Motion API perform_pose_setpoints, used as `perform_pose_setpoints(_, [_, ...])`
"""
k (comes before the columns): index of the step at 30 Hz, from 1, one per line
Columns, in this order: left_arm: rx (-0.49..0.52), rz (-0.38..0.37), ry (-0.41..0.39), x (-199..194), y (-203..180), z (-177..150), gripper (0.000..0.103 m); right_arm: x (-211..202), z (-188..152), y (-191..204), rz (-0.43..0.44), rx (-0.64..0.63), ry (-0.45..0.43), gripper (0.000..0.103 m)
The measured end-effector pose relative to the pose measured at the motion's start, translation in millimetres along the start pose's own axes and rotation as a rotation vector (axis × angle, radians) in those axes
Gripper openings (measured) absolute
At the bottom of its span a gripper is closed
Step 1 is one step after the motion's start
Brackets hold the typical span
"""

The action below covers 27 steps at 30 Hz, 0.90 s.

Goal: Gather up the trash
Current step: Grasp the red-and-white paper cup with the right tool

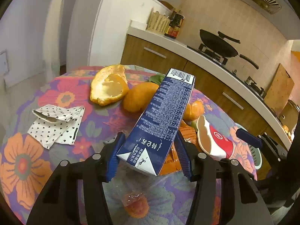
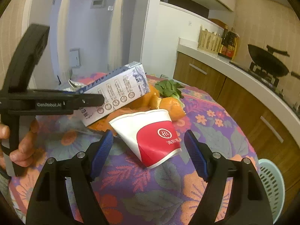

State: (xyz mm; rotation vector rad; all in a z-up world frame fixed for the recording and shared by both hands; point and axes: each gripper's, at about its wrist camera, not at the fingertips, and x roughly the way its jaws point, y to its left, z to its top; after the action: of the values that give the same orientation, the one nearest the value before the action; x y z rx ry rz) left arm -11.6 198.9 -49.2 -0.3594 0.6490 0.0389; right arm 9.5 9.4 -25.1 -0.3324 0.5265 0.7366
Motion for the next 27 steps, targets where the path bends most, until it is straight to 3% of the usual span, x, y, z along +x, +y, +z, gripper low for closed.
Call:
perform_pose_setpoints(8, [0.030, 0.009, -0.030, -6, -10, -6, 0.045, 21, 5, 22, -0.083, -0.090, 0.064, 0.073])
perform_pose_setpoints(15, [0.053, 0.012, -0.042, -9, -15, -8, 0.043, 12, 0, -13, -0.042, 0.078, 0.075, 0.034])
perform_pose_setpoints(19, [0.055, 0.011, -0.040, -9, -15, -8, 0.043, 10, -5, -45, 0.005, 0.196, 0.084, 0.032])
perform_pose_setpoints(27, [0.059, 0.016, -0.042, -9, -17, -9, 0.043, 20, -1, -71, 0.055, 0.285, 0.120, 0.035])
